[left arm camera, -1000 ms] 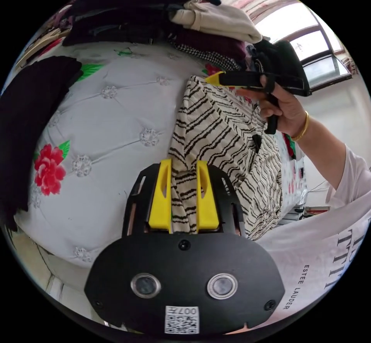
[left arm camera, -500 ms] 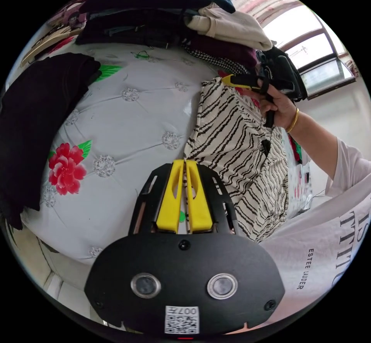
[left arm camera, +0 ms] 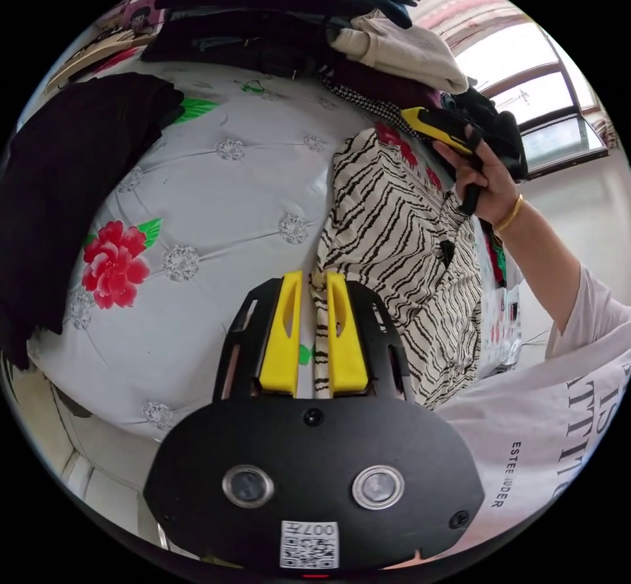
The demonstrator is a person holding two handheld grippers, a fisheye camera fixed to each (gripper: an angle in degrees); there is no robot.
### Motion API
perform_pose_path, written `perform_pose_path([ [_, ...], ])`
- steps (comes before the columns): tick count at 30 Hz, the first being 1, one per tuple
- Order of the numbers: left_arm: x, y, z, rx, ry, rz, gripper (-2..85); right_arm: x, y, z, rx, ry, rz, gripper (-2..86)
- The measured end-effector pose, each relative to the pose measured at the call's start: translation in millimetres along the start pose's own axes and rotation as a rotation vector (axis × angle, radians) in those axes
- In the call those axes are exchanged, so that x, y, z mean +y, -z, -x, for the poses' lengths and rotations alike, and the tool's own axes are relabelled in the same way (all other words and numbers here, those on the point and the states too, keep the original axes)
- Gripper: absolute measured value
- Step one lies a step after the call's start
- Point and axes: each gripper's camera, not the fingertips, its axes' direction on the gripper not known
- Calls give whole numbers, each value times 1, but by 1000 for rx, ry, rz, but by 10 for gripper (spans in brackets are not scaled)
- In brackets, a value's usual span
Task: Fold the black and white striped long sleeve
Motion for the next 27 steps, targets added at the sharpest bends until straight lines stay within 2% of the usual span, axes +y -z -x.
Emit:
perform_pose_path([
  [4, 14, 8, -6, -4, -32, -15, 67, 61, 43, 31, 86, 116, 5, 8],
  [8, 42, 21, -9, 8, -61, -28, 67, 145, 81, 37, 137, 66, 28, 19],
  [12, 77, 29, -5, 43, -71, -25, 66, 249, 124, 40, 283, -116, 55, 33],
  [19, 127, 25, 5, 25, -135, 45, 66, 397, 181, 65, 430, -462, -22, 51],
  [24, 153, 15, 11, 12, -183, 99, 77, 461, 193, 74, 496, -641, -67, 55],
  [27, 166, 7, 8, 6, -205, 119, 91, 476, 191, 66, 508, -694, -21, 60],
])
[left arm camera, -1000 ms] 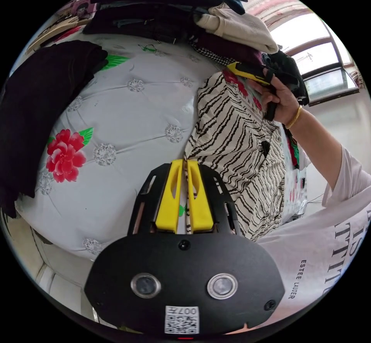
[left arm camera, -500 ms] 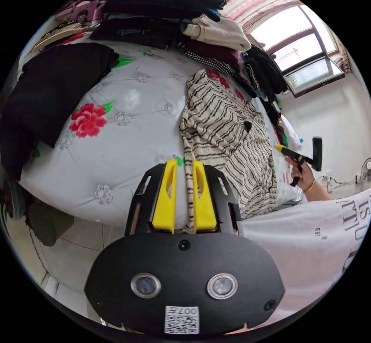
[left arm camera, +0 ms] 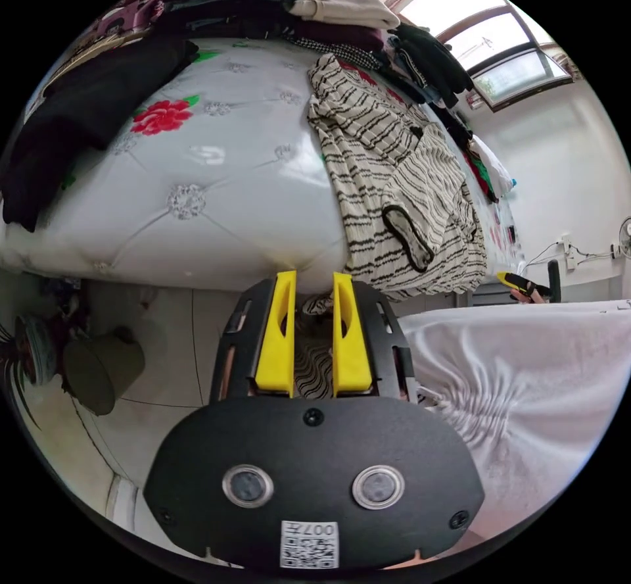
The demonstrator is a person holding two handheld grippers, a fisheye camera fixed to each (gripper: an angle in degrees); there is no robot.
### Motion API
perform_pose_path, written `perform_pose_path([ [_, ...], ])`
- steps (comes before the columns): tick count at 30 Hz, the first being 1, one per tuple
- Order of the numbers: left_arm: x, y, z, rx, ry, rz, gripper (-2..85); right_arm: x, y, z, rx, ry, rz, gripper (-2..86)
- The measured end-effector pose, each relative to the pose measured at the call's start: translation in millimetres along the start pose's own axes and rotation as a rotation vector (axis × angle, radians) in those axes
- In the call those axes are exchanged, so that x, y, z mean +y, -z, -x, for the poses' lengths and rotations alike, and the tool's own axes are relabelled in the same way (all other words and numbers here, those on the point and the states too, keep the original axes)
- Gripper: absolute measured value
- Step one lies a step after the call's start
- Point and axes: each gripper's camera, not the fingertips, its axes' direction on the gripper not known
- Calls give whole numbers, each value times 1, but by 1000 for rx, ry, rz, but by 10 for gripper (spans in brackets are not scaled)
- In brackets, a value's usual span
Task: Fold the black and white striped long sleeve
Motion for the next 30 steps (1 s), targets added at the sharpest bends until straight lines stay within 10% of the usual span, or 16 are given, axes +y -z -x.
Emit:
perform_pose_path([
  [19, -38, -118, -63, -196, -191, 375, 20, -47, -32, -12, -110, 261, 373, 8],
  [30, 9, 5, -41, 102, -154, 202, -9, -20, 68, -57, -386, 348, 176, -2],
])
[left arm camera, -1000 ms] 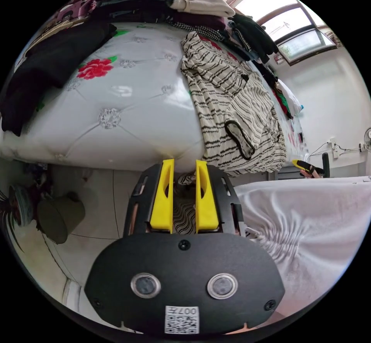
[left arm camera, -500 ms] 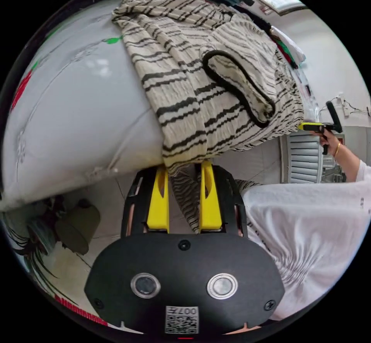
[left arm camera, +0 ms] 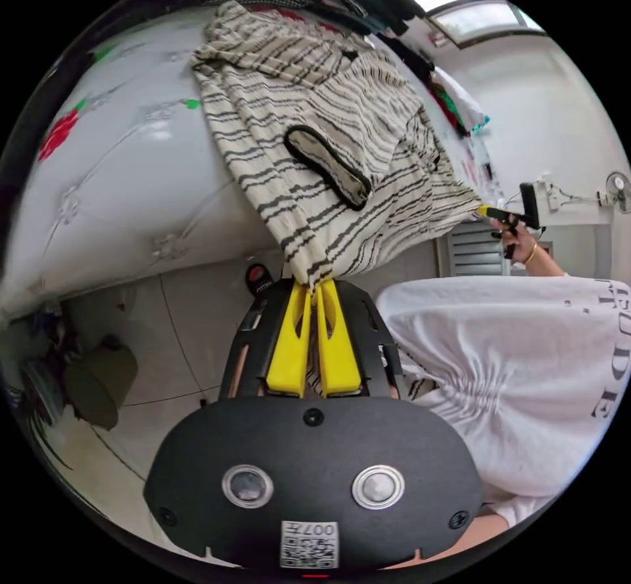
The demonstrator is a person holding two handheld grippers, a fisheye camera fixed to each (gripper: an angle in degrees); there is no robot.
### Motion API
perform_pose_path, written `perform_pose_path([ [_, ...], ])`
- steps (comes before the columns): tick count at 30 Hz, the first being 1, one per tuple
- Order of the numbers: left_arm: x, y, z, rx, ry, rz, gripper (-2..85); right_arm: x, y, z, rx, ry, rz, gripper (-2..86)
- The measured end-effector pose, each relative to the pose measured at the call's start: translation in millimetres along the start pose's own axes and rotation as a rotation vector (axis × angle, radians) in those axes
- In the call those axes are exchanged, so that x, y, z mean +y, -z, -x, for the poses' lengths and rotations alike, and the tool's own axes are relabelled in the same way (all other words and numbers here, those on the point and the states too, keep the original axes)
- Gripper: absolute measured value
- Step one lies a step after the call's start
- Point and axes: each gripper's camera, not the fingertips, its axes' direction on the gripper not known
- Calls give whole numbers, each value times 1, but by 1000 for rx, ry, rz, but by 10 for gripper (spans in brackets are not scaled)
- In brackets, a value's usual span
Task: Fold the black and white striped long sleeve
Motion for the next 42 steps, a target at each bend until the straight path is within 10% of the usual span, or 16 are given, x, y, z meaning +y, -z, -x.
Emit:
perform_pose_path([
  [19, -10, 159, 103, 632, 211, -564, -9, -57, 145, 1, -304, 85, -380, -2],
  [30, -264, 182, 161, 363, 453, -651, 55, -281, 163, 25, 34, -110, -550, 22],
  [42, -178, 110, 131, 83, 367, -414, 74, -185, 54, 8, 84, -306, -358, 50],
])
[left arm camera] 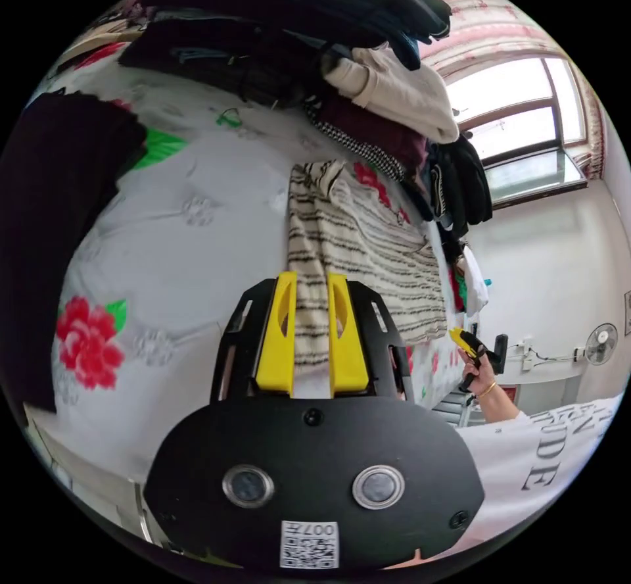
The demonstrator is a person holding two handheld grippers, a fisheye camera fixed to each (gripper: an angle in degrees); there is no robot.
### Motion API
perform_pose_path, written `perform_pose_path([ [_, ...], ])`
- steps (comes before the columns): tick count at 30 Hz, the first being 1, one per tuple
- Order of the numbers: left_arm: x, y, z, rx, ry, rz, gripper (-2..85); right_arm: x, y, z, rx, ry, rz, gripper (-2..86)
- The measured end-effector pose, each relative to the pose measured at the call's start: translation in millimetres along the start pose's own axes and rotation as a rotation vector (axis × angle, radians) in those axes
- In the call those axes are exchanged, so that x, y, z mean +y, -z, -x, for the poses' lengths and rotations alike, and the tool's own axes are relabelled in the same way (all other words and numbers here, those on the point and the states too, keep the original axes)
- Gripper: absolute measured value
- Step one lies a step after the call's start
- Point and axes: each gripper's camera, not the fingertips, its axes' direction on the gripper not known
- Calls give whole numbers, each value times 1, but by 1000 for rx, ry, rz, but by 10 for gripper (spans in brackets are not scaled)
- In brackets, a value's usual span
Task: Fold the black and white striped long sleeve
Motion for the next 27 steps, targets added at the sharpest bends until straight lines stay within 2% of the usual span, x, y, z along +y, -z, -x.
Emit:
perform_pose_path([
  [5, 58, 8, -6, -71, -12, 13, 76, 0, 14, -9, -16, 18, -25, 63],
  [11, 66, -38, -39, -132, -72, 95, 30, -39, -23, 13, -73, 151, 157, 30],
  [13, 60, -48, -50, -205, -105, 153, 5, -47, -25, 24, 24, 162, 202, 10],
  [16, 61, -36, -57, -273, -163, 174, -6, -42, 13, 15, 108, 228, 127, 2],
  [20, 97, -17, -42, -176, -115, 182, -3, -21, 33, -22, 135, 186, 180, 0],
  [23, 132, -28, -51, -176, -153, 232, 13, 3, 24, -37, 123, 144, 270, 2],
  [27, 146, -10, -48, -213, -67, 174, 57, 9, 43, -32, 136, 112, 174, 13],
])
